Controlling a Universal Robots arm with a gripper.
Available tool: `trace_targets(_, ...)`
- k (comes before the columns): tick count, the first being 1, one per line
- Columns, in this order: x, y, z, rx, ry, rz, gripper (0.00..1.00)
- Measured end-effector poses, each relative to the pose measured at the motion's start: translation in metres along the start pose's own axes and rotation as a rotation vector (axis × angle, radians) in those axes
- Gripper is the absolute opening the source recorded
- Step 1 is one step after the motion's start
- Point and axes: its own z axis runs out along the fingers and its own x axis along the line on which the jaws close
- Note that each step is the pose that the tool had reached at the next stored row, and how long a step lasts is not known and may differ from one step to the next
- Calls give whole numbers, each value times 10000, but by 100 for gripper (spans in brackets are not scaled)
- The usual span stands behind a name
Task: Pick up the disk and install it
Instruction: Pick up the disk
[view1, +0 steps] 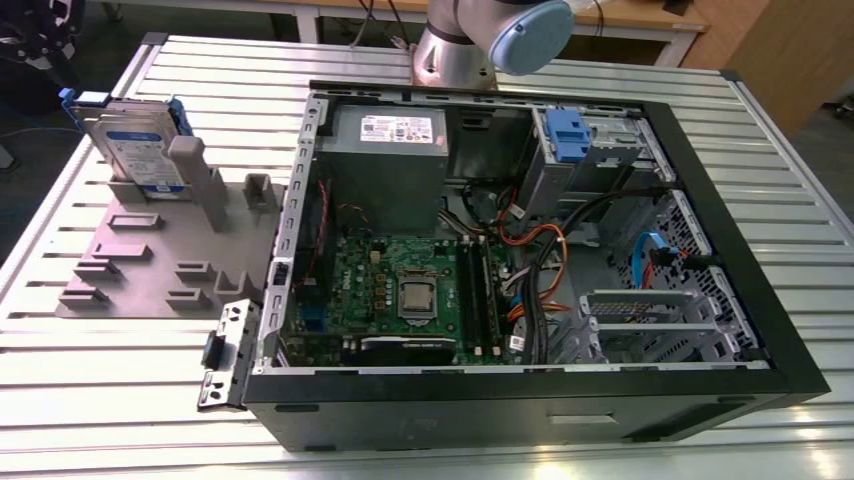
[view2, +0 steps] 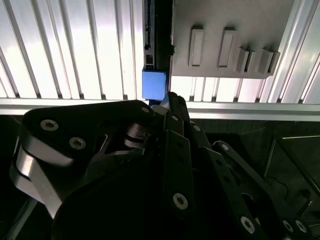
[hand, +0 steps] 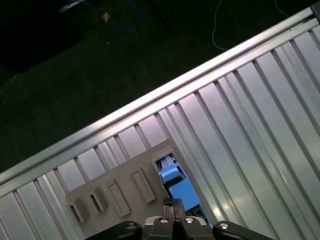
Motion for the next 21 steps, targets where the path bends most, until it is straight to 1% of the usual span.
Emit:
trace_targets(8, 0, 0, 1, -5, 10, -311, 11)
trace_targets(10, 0, 0, 2, -9, 18, -544, 11)
trace_targets(17, 1, -1, 8, -24, 55, -1557, 11)
trace_targets(21, 0, -2, 12, -31, 67, -1947, 11)
